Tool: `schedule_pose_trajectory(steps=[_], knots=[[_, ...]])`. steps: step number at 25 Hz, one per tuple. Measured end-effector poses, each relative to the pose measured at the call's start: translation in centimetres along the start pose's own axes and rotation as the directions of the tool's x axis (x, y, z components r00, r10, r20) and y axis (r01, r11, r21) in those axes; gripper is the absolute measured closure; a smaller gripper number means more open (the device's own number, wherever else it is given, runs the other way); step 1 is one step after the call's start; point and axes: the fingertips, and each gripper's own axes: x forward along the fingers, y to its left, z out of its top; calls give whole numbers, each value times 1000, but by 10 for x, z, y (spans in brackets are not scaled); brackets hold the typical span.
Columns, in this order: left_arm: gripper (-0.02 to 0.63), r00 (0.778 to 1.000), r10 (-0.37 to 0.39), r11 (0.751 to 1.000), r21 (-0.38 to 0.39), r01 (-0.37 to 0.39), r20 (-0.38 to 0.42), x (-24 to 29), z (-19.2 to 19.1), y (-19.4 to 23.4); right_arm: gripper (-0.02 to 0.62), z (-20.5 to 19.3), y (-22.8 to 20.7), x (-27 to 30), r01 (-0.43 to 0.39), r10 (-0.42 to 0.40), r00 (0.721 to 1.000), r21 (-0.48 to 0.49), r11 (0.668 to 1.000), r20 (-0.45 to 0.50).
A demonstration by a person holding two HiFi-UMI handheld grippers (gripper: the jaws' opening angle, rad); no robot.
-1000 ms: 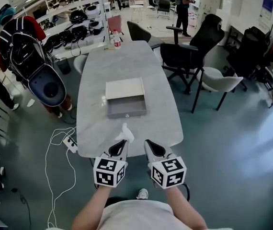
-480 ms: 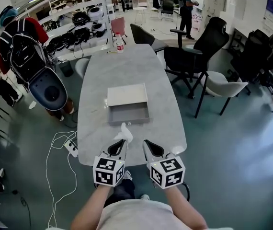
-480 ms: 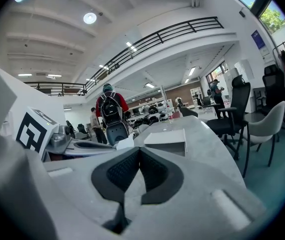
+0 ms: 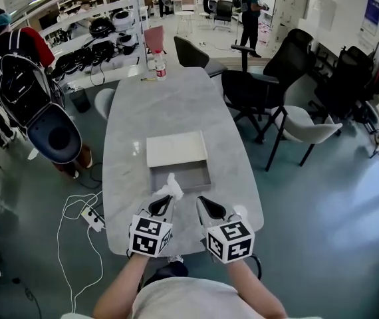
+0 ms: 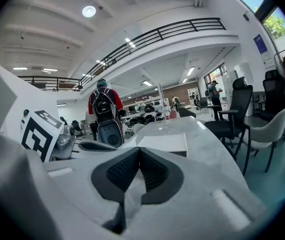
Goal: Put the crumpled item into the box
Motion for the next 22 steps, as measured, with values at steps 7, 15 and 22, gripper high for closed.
schedule_pose_trajectory(steps=[7, 15, 22], knots=[[588, 995, -73, 990, 118, 81, -70, 42, 2, 27, 591, 4, -17, 36, 49, -49, 999, 10, 999, -21], [588, 977, -140, 956, 235, 176, -163, 79, 0, 40, 591, 9, -30, 62, 96, -95, 995, 15, 995, -42], [588, 954, -190, 920, 296, 255, -230, 107, -14, 45, 591, 6, -36, 82, 123, -122, 990, 19, 992, -67]])
